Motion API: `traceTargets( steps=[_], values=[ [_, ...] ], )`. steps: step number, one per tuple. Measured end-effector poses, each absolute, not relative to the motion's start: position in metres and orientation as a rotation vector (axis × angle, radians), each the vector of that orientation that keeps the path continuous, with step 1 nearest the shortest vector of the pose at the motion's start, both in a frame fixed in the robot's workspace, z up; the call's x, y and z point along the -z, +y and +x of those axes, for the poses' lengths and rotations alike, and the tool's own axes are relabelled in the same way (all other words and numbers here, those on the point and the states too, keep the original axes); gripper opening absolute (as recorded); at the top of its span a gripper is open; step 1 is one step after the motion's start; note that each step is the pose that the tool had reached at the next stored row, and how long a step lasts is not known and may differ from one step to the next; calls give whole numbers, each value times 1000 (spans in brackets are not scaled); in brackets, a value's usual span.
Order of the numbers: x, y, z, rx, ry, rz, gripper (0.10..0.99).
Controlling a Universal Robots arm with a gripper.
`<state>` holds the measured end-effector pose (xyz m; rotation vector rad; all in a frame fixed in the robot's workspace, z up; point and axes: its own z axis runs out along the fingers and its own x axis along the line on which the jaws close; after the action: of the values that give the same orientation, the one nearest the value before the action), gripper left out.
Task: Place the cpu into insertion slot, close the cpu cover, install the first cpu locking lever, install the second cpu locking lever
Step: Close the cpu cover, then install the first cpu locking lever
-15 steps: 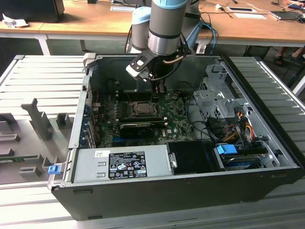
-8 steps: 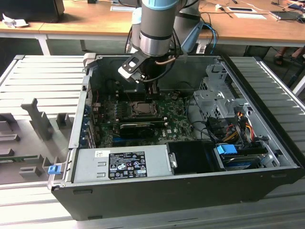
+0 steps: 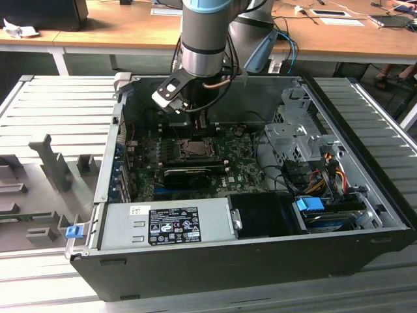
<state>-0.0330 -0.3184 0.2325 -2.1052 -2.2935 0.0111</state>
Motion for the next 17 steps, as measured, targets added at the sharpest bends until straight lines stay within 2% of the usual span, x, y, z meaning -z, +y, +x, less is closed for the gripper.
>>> traceTargets(
  steps=[13, 17],
  values=[
    [-245, -318, -34, -11, -2294, -2105, 106],
    [-263, -318, -34, -11, -2294, -2105, 106]
  ],
)
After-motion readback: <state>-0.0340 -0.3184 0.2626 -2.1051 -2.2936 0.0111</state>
